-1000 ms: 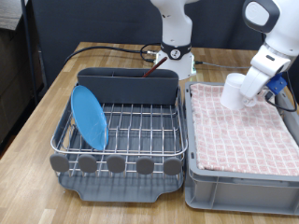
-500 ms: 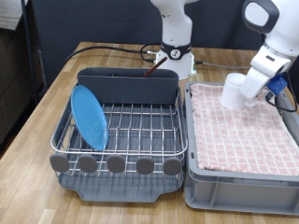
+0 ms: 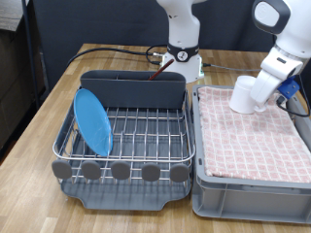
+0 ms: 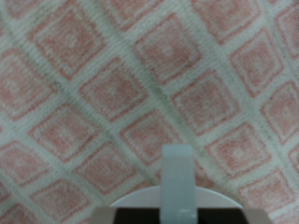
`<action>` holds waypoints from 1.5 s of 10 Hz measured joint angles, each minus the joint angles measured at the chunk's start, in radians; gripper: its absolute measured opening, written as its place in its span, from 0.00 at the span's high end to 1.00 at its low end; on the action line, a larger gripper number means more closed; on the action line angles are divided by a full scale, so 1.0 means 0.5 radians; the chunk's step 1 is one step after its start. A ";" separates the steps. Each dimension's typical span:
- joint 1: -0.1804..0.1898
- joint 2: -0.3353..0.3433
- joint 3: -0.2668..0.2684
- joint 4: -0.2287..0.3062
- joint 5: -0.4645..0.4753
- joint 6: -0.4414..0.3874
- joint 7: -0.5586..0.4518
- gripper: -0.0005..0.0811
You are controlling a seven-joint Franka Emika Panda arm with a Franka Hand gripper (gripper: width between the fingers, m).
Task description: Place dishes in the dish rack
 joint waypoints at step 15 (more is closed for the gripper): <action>-0.133 -0.345 -0.242 0.255 -0.024 -0.176 0.175 0.91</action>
